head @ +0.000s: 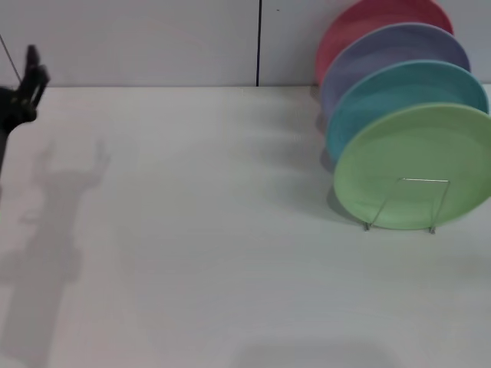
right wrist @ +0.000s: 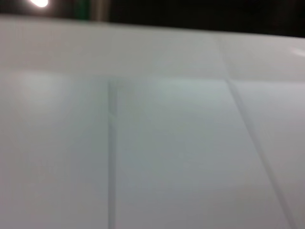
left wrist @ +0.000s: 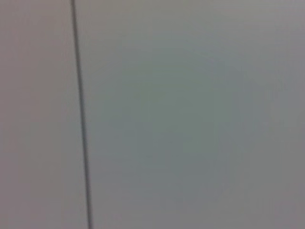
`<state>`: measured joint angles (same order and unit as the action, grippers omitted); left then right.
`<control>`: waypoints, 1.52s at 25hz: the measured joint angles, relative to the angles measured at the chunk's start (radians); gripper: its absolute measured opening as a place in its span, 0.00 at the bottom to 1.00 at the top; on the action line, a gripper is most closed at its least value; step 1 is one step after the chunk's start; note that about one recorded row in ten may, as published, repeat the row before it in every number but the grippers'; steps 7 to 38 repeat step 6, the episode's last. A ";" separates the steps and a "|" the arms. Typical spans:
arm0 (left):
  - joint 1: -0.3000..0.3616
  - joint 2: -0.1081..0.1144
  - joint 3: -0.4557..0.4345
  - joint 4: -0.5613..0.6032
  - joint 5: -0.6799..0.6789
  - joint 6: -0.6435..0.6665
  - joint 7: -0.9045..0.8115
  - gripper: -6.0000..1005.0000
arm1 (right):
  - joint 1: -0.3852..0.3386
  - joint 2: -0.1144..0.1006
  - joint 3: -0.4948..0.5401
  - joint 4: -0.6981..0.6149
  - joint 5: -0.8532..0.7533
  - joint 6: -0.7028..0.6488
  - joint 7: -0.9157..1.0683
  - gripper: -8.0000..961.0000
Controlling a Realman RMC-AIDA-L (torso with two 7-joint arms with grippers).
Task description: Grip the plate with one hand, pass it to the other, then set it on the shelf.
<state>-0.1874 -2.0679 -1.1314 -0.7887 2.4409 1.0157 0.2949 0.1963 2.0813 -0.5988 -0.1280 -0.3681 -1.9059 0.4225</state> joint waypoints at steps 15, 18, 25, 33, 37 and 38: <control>-0.141 0.002 -0.002 0.422 0.000 0.183 -0.341 0.86 | 0.002 0.003 -0.004 0.135 0.010 -0.017 -0.010 0.65; -0.141 0.002 -0.002 0.422 0.000 0.183 -0.341 0.86 | 0.002 0.003 -0.004 0.135 0.010 -0.017 -0.010 0.65; -0.141 0.002 -0.002 0.422 0.000 0.183 -0.341 0.86 | 0.002 0.003 -0.004 0.135 0.010 -0.017 -0.010 0.65; -0.141 0.002 -0.002 0.422 0.000 0.183 -0.341 0.86 | 0.002 0.003 -0.004 0.135 0.010 -0.017 -0.010 0.65; -0.141 0.002 -0.002 0.422 0.000 0.183 -0.341 0.86 | 0.002 0.003 -0.004 0.135 0.010 -0.017 -0.010 0.65; -0.141 0.002 -0.002 0.422 0.000 0.183 -0.341 0.86 | 0.002 0.003 -0.004 0.135 0.010 -0.017 -0.010 0.65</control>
